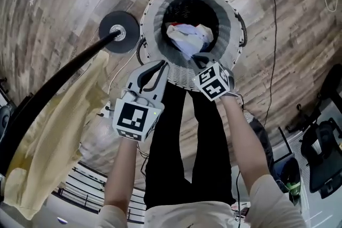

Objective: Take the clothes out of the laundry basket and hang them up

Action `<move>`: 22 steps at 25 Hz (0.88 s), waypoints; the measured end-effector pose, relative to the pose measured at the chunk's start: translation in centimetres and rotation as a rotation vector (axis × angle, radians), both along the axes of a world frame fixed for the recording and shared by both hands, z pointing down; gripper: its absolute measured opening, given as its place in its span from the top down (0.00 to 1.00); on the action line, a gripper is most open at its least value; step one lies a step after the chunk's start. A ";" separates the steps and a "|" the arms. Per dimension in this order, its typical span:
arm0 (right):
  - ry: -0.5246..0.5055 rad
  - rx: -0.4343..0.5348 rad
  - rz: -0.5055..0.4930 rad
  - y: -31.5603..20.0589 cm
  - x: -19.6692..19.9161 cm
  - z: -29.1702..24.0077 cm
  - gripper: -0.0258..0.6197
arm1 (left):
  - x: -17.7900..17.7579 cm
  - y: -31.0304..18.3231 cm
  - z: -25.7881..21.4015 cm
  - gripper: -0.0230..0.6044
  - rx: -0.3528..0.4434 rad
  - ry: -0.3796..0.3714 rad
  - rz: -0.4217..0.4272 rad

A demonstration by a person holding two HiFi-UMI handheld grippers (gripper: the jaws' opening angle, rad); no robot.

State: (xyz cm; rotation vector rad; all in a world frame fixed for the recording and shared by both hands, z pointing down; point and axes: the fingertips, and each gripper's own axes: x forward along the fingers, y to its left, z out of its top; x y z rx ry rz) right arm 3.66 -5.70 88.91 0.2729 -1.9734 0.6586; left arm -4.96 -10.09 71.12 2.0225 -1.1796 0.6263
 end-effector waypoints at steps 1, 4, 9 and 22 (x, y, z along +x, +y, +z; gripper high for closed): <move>-0.006 0.003 -0.007 0.1 0.1 -1.0 0.94 | 0.2 0.0 -0.4 0.91 0.002 0.000 -0.002; -0.031 0.016 -0.015 0.2 0.4 -3.9 0.94 | 0.3 -0.1 -1.5 0.91 0.003 -0.003 -0.010; -0.089 0.022 -0.041 0.3 0.8 -8.9 0.94 | 0.3 -0.2 -3.3 0.91 0.007 -0.022 -0.018; -0.284 0.100 -0.178 -0.1 1.6 -25.7 0.94 | 0.5 -0.4 -10.0 0.91 0.024 -0.074 -0.054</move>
